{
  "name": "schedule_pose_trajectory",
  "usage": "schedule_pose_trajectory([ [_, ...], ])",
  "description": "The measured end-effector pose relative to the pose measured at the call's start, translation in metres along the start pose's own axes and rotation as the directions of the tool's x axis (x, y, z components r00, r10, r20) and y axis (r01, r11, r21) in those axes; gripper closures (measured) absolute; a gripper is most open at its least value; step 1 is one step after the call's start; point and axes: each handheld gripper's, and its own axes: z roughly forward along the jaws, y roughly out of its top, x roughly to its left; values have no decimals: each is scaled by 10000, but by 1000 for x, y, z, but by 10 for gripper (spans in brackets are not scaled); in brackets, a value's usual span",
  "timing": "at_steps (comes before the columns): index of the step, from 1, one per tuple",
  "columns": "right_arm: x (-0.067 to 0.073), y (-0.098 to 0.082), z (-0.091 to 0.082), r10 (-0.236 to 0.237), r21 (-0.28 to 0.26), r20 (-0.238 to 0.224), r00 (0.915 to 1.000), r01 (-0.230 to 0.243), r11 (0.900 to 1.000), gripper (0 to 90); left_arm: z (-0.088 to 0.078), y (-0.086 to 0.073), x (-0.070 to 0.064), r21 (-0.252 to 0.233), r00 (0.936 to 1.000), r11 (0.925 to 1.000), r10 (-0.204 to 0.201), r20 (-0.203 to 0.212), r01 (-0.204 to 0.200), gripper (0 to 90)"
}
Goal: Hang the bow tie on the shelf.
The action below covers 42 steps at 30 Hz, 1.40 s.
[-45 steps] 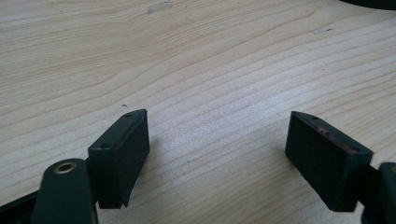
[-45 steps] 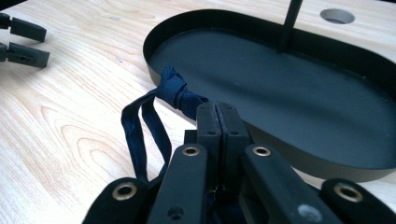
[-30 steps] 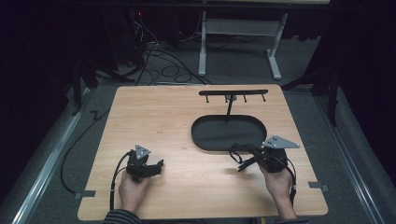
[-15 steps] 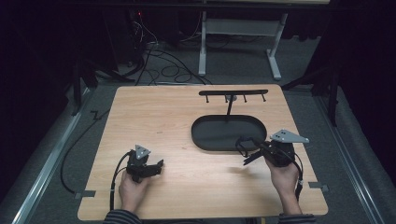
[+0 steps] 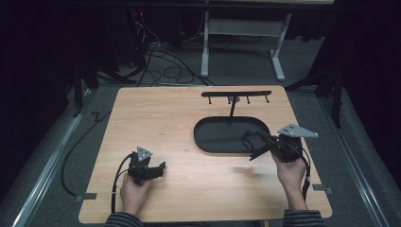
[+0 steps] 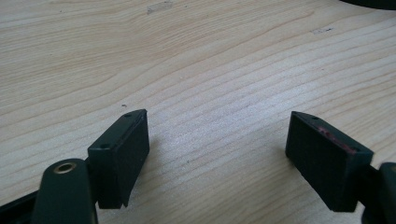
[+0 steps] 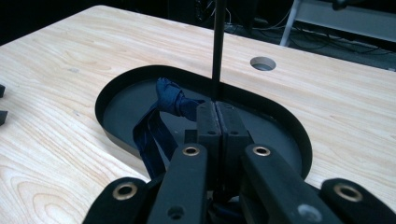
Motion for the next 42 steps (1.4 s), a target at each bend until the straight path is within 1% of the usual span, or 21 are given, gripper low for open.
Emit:
schedule_pose_trajectory([
  [1, 0, 1, 0, 80, 13, -3, 10000, -80, 10000, 900, 0, 0, 0, -1, 10000, 10000, -2, 1, 2, 220],
  [4, -2, 4, 3, 69, 23, -43, 10000, -69, 10000, 900, 0, 0, 0, 2, 10000, 10000, 1, 2, -1, 220],
  [5, -3, 6, 5, 162, 46, -52, 9999, -162, 9999, 900, 0, 0, 0, 2, 10000, 10000, 1, 2, -1, 220],
  [10, -7, 14, 8, 162, 42, -37, 9999, -162, 9999, 900, 0, 0, 0, 1, 10000, 10000, 3, 4, -3, 219],
  [14, -11, 22, 8, 302, -70, -143, 9994, -303, 9995, 900, 0, 0, 0, 1, 10000, 10000, 3, 3, -3, 219],
  [16, -12, 24, 9, 381, -118, -200, 9991, -384, 9992, 900, 0, 0, 0, 2, 10000, 10000, 5, 3, -5, 219],
  [20, -12, 24, 12, 399, -119, -227, 9989, -402, 9991, 900, 0, 0, 0, 2, 10000, 10000, 5, 2, -5, 219],
  [26, -15, 30, 15, 445, -192, -237, 9987, -449, 9988, 900, 0, 0, 0, 2, 10000, 10000, 23, -2, -23, 219],
  [30, -17, 41, 17, 339, -310, -182, 9993, -344, 9989, 900, 0, 0, 0, 4, 10000, 10000, 24, -1, -24, 219],
  [35, -18, 52, 19, 352, -497, -217, 9991, -362, 9981, 900, 0, 0, 0, 6, 10000, 10000, 26, -1, -26, 219],
  [38, -18, 56, 21, 411, -496, -228, 9989, -422, 9979, 900, 0, 0, 0, 5, 10000, 10000, 24, -2, -24, 219],
  [42, -19, 67, 25, 270, -525, -150, 9995, -278, 9982, 900, 0, 0, 0, 4, 10000, 10000, 23, -1, -23, 219],
])
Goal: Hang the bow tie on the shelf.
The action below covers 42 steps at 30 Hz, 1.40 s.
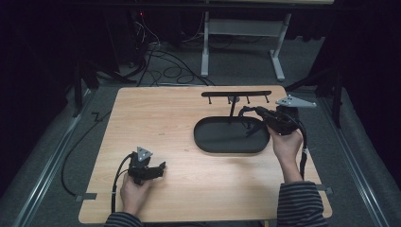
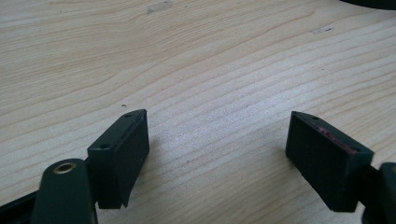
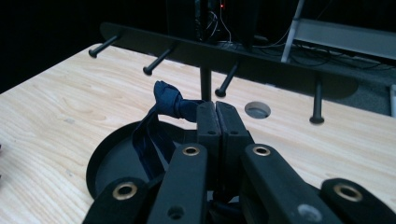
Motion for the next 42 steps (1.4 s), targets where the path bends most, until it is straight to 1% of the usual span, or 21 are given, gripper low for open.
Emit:
schedule_pose_trajectory([
  [6, -2, 8, 6, -15, 54, 112, 9999, 14, 10000, 900, 0, 0, 0, 2, 10000, 10000, 2, 0, -2, 219],
  [7, -3, 10, 8, 53, 44, 169, 9998, -53, 10000, 900, 0, 0, 0, 2, 10000, 10000, 1, 2, -1, 219],
  [15, -9, 15, 16, 222, -60, 483, 9986, -219, 9997, 900, 0, 0, 0, 0, 10000, 10000, -1, 0, 1, 219],
  [23, -12, 20, 26, 288, 16, 696, 9972, -289, 9996, 900, 0, 0, 0, -1, 10000, 10000, -3, 1, 3, 219],
  [28, -15, 21, 30, 383, 49, 903, 9952, -389, 9992, 900, 0, 0, 0, -1, 10000, 10000, -3, 1, 3, 219],
  [35, -18, 22, 36, 400, 100, 1123, 9929, -414, 9991, 900, 0, 0, 0, -2, 10000, 10000, -5, 3, 5, 220],
  [40, -20, 20, 40, 480, 262, 1270, 9907, -517, 9983, 900, 0, 0, 0, -1, 10000, 10000, -6, 3, 6, 219],
  [42, -21, 20, 41, 445, 319, 1304, 9905, -491, 9983, 899, 0, 0, 0, -2, 10000, 10000, -6, 2, 6, 219],
])
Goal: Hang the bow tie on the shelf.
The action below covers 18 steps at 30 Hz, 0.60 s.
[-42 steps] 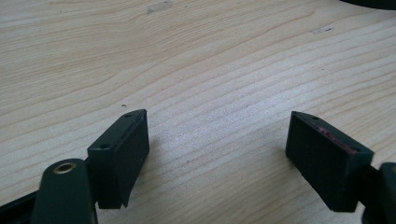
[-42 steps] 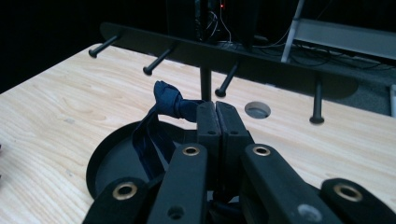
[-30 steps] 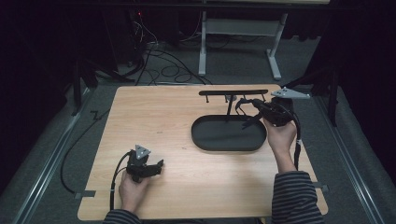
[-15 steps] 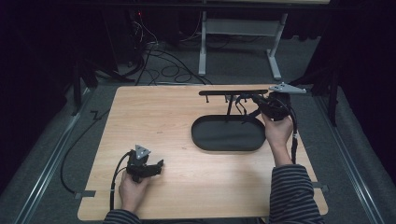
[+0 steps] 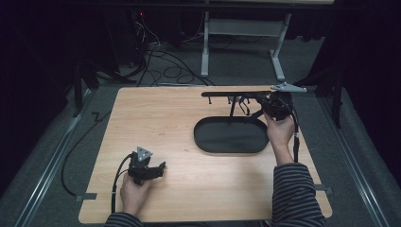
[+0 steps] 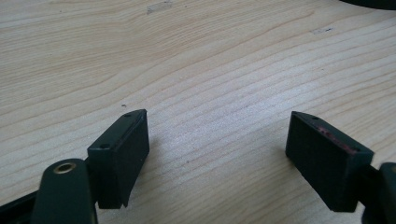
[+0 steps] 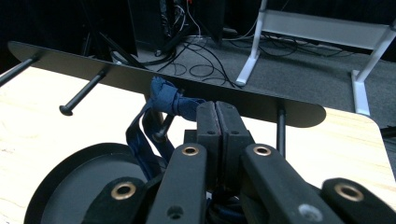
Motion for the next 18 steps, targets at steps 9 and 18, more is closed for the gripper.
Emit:
schedule_pose_trajectory([
  [9, 2, -2, 2, -74, 229, 106, 9999, 72, 9997, 893, 0, 0, 0, -4, 10000, 10000, -32, 23, 32, 219],
  [18, 3, -5, -3, -148, 95, -25, 9999, 148, 9998, 857, 0, 0, 0, -2, 10000, 10000, -29, 27, 29, 218],
])
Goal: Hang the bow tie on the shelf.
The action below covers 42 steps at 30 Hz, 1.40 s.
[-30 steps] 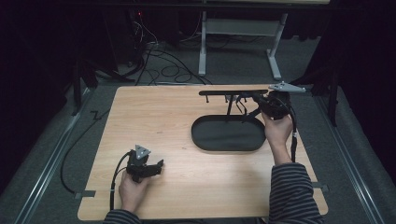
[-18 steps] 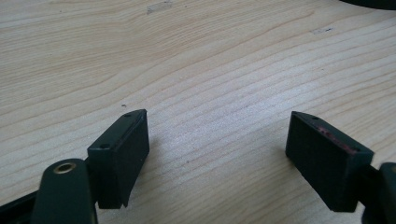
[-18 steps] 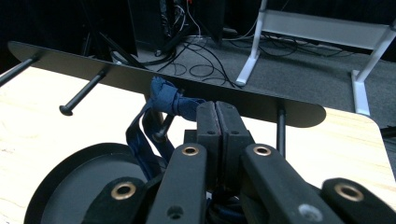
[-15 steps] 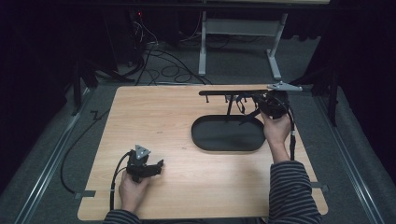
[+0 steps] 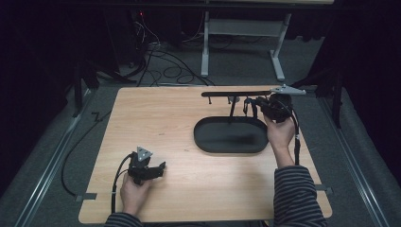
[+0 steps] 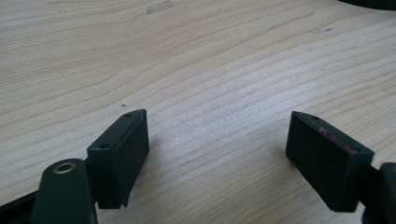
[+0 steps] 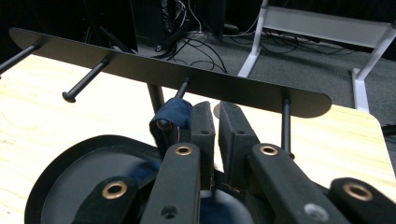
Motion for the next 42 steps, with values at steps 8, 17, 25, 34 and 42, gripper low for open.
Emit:
schedule_pose_trajectory([
  [8, -2, -5, -12, -7, -120, -189, 9998, 4, 9999, 796, 0, 0, 0, 5, 10000, 10000, 21, -19, -21, 218],
  [17, -9, -16, -21, 134, -135, -355, 9993, -139, 9998, 733, 0, 0, 0, 3, 10000, 10000, 19, -19, -19, 219],
  [25, -14, -24, -30, 336, -150, -477, 9983, -343, 9993, 717, 0, 0, 0, 3, 10000, 10000, 18, -19, -18, 219],
  [34, -17, -32, -39, 496, -194, -768, 9958, -512, 9985, 684, 0, 0, 0, 4, 10000, 10000, 19, -19, -19, 219],
  [42, -17, -38, -45, 625, -292, -953, 9935, -655, 9974, 651, 0, 0, 0, 2, 10000, 10000, 18, -19, -18, 219],
])
